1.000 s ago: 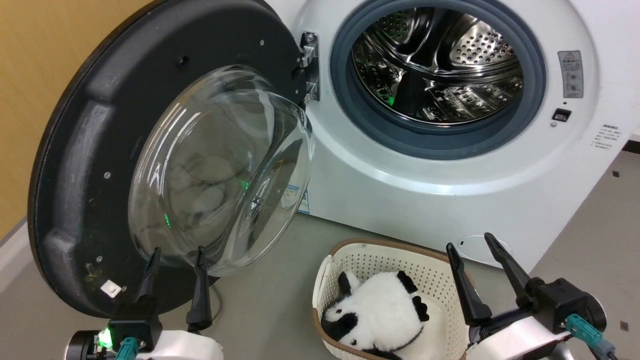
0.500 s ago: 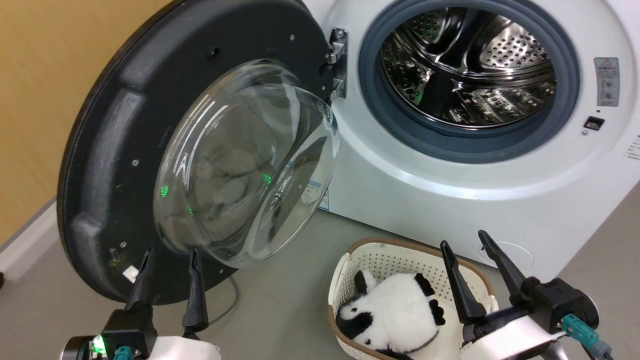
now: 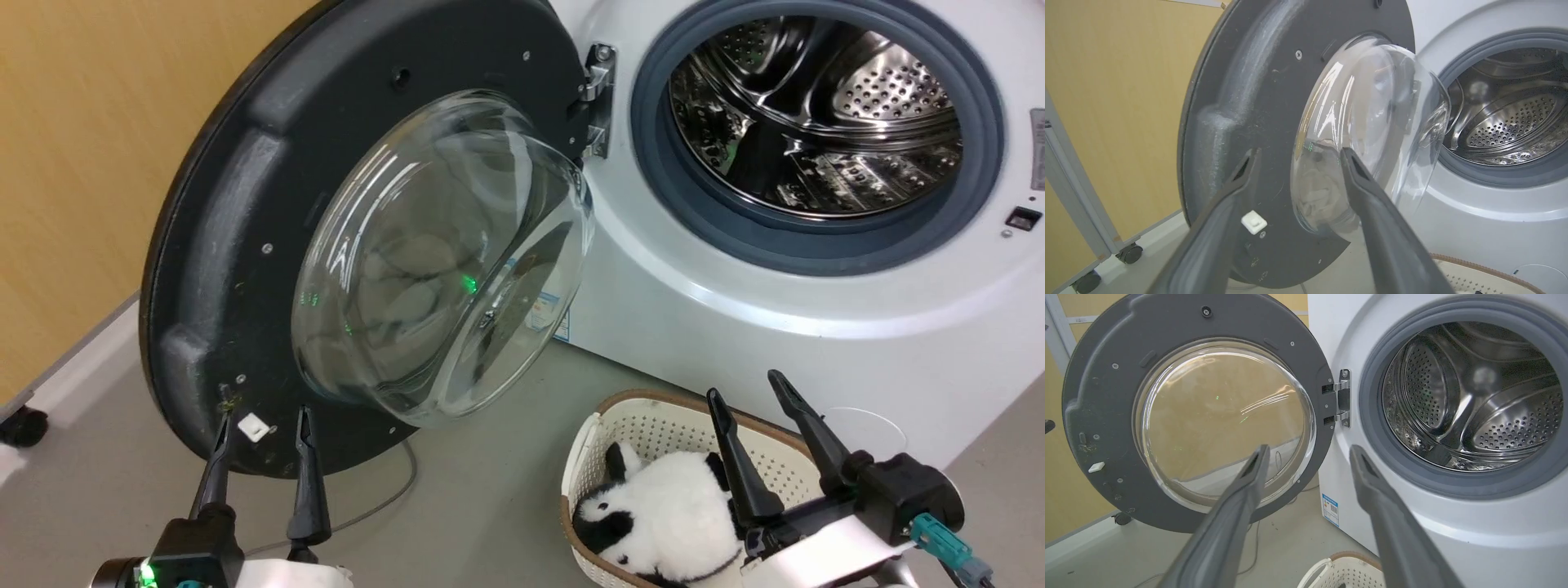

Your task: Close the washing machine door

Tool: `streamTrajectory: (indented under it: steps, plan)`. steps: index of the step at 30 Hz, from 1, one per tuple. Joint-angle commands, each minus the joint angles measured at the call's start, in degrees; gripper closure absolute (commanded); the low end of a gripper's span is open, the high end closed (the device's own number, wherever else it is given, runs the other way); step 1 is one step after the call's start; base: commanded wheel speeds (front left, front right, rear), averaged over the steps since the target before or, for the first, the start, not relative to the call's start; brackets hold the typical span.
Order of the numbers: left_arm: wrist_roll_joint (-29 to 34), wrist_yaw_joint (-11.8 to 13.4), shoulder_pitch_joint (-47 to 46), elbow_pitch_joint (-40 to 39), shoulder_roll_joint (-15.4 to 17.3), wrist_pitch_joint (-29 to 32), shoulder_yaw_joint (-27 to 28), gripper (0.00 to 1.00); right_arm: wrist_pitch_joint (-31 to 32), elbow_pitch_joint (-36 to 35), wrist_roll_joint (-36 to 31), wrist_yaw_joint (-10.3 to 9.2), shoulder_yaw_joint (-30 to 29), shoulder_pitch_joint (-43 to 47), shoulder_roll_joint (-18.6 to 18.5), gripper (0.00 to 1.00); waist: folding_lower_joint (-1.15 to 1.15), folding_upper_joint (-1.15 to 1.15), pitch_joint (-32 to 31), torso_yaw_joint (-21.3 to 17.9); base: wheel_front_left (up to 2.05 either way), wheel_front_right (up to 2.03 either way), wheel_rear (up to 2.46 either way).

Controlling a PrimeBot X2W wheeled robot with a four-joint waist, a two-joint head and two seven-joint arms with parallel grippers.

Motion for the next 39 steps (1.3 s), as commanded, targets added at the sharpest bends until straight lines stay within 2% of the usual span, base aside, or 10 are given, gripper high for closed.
streamTrajectory:
  steps: [1, 23, 29, 30, 31, 32, 36, 39]
  plan:
    - [-0.36, 0.52, 0.91, -0.44, 0.03, -0.57, 0.11, 0.00, -0.70, 0.25, 0.60, 0.03, 0.40, -0.99, -0.44, 0.00, 0.00, 0.00, 0.02, 0.44, 0.00, 0.00, 0.00]
    - [-1.38, 1.98, 2.26, -2.11, 0.04, -3.20, 0.84, 0.00, -3.33, 0.66, 2.23, 0.03, 2.59, -1.44, -0.99, 0.00, 0.00, 0.00, 0.61, 6.04, 0.00, 0.00, 0.00]
    - [-1.12, 1.71, 2.30, -2.03, 0.04, -3.26, 1.11, 0.00, -3.39, 0.44, 2.11, 0.03, 2.22, -1.17, -0.81, 0.00, 0.00, 0.00, 0.62, 6.14, 0.00, 0.00, 0.00]
    - [-1.17, 1.59, 2.23, -2.14, 0.04, -3.26, 1.14, 0.24, -3.39, 0.41, 2.06, 0.03, 2.16, -1.09, -0.76, 0.00, 0.00, 0.00, 0.60, 6.13, 0.00, 0.00, 0.00]
    - [-1.37, 1.38, 2.11, -2.36, 0.04, -3.26, 1.18, 0.92, -3.39, 0.40, 2.02, 0.03, 2.10, -1.02, -0.71, 0.00, 0.00, 0.00, 0.58, 6.12, 0.00, 0.00, 0.00]
    - [-1.94, 1.17, 2.00, -2.61, 0.04, -3.26, 1.32, 1.00, -3.39, 0.39, 1.97, 0.03, 2.05, -0.95, -0.65, 0.00, 0.00, 0.00, 0.55, 6.12, 0.00, 0.00, 0.00]
    - [-3.58, -0.16, 0.99, -4.16, 0.48, -3.26, 3.78, 1.00, -3.39, 0.23, 1.85, 0.03, 1.79, -0.82, -0.62, 0.00, 0.00, 0.00, 0.65, 6.09, 0.00, 0.00, 0.00]
    - [-4.48, -1.77, -0.63, -5.13, 2.11, -3.26, 6.75, 1.00, -3.39, -0.10, 1.47, 0.03, 1.53, -0.55, -0.74, 0.00, 0.00, 0.00, 0.80, 5.97, 0.00, 0.00, 0.00]
